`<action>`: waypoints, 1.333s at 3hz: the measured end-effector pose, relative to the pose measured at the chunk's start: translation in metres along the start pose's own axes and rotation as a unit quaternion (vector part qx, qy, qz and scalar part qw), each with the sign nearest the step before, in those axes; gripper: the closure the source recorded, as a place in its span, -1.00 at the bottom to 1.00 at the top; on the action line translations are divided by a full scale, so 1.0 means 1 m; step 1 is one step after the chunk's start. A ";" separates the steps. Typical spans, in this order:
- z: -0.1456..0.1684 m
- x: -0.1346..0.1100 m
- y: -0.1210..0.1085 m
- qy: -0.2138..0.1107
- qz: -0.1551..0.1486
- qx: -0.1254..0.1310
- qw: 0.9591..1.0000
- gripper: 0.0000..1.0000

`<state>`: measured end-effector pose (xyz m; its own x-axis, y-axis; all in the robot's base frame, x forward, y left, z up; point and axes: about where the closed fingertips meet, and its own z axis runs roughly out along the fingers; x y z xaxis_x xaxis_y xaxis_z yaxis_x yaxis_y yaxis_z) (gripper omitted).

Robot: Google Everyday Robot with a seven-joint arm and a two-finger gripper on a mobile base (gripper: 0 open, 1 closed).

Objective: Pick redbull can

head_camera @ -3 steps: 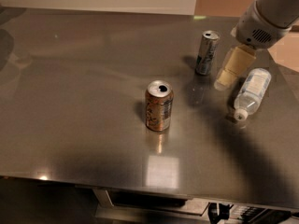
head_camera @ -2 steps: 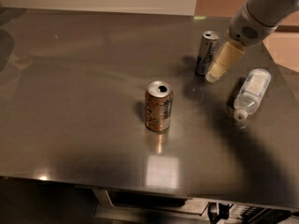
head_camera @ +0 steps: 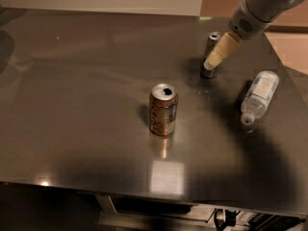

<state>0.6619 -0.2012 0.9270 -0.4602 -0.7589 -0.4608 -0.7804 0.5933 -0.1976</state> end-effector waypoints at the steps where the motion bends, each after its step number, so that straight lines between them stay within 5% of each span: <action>1: 0.008 -0.005 -0.020 -0.015 0.031 0.000 0.999 -1.00; 3: 0.018 -0.012 -0.036 -0.038 0.064 -0.026 0.997 -1.00; 4: 0.024 -0.013 -0.031 -0.037 0.059 -0.046 0.996 -0.65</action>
Offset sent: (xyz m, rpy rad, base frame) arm 0.0565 -0.0236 0.0074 0.1786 0.0237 -0.1163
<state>0.7025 -0.2034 0.9184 -0.5210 -0.6613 -0.5397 -0.7601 0.6471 -0.0592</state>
